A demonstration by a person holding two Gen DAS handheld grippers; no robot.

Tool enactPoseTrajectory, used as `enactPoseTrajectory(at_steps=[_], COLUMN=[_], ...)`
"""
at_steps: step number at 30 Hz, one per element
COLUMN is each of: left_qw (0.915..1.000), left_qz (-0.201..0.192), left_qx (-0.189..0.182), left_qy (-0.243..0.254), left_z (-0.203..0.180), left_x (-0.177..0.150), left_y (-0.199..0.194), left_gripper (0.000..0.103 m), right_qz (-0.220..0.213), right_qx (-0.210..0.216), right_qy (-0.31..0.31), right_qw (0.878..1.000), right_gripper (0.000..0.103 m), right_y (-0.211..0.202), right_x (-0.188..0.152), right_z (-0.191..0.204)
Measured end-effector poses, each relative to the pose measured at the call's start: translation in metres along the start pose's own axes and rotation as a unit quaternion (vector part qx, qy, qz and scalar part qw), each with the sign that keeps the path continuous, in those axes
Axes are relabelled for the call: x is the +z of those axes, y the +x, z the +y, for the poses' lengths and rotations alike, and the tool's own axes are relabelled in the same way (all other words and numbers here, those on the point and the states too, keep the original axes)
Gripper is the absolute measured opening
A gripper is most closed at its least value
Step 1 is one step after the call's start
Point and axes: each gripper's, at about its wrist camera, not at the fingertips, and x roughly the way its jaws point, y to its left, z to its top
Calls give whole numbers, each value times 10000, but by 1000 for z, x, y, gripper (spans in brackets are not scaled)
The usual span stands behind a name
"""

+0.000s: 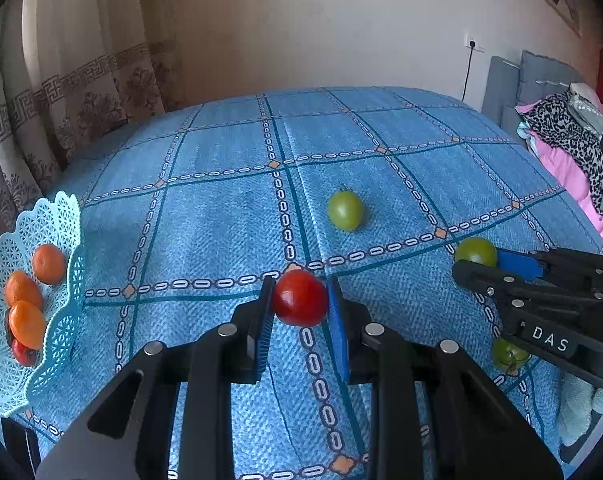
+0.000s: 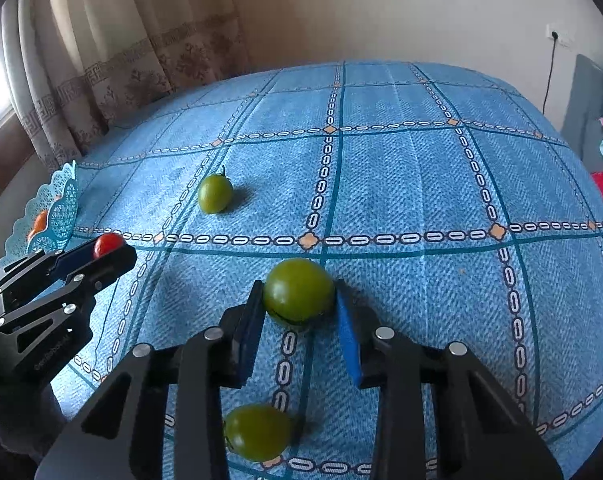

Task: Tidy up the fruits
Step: 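Carry both tomatoes to the blue basket and open both tools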

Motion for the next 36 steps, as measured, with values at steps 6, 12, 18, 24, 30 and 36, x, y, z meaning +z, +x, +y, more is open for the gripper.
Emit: enactPoseTrajectory(at_steps=[6,12,18,24,30,36], left_qw=[9998,9991,9967,9924,9867,9828], left_qz=[-125,-276,-466,-633,-657,-651], left_qx=[66,236,483,808,1212,1326], left_qy=[-123,-212,-463,-679,-861,-1112], left_z=[2,16,41,77,117,150], left_x=[0,1,2,-4,-20,-29], left_y=[-14,-34,-56,-80,-99,-108], left_gripper=[26,26,26,26,26,26], right_qz=[-219,-357,-471,-602,-682,-655], right_qx=[143,198,283,434,683,816], right_qy=[53,33,-11,-61,30,-228], right_qw=[9996,9992,9985,9972,9953,9942], right_gripper=[34,34,34,34,34,34], right_y=[-12,-22,-32,-44,-52,-55], right_x=[3,7,6,5,5,11], right_z=[-2,2,10,22,38,69])
